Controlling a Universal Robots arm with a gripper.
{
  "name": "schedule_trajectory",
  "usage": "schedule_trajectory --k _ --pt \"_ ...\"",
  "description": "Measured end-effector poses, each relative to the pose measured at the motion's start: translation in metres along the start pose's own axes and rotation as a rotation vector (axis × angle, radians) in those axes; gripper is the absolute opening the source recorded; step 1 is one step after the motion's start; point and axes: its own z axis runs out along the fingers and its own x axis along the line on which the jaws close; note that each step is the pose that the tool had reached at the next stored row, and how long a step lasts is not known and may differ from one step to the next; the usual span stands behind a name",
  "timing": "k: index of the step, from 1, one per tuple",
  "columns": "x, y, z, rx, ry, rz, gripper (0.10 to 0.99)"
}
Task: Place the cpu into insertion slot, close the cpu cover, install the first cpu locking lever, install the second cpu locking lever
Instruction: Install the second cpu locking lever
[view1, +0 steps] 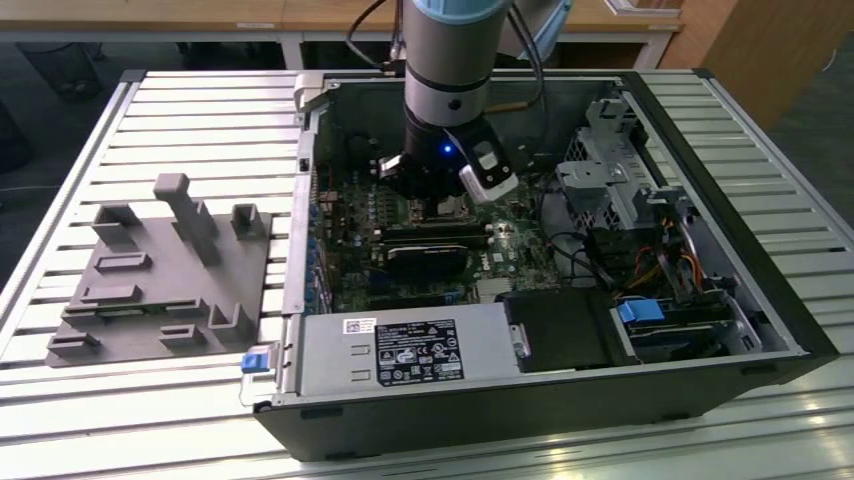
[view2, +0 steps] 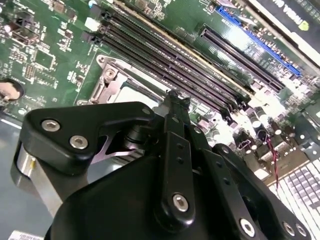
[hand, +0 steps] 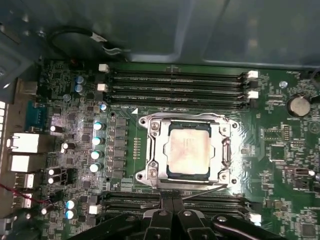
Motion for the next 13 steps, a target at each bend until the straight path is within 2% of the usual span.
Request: schedule_trajectory --k 3,5,8,11,13 --pt "0.0014 -0.0014 0.0042 -0.002 0.0002 0.000 0.106" --pt "0.0030 -0.0033 0.0053 -0.010 -0.0001 0.000 0.106" --pt "0.0060 -0.0057 0.0058 -0.031 -0.0007 0.000 0.106" --pt "0.0078 -0.0082 0.0062 -0.058 -0.0015 0.000 0.106" --pt "0.0085 -0.0104 0.0077 -0.065 -0.0017 0.000 0.106"
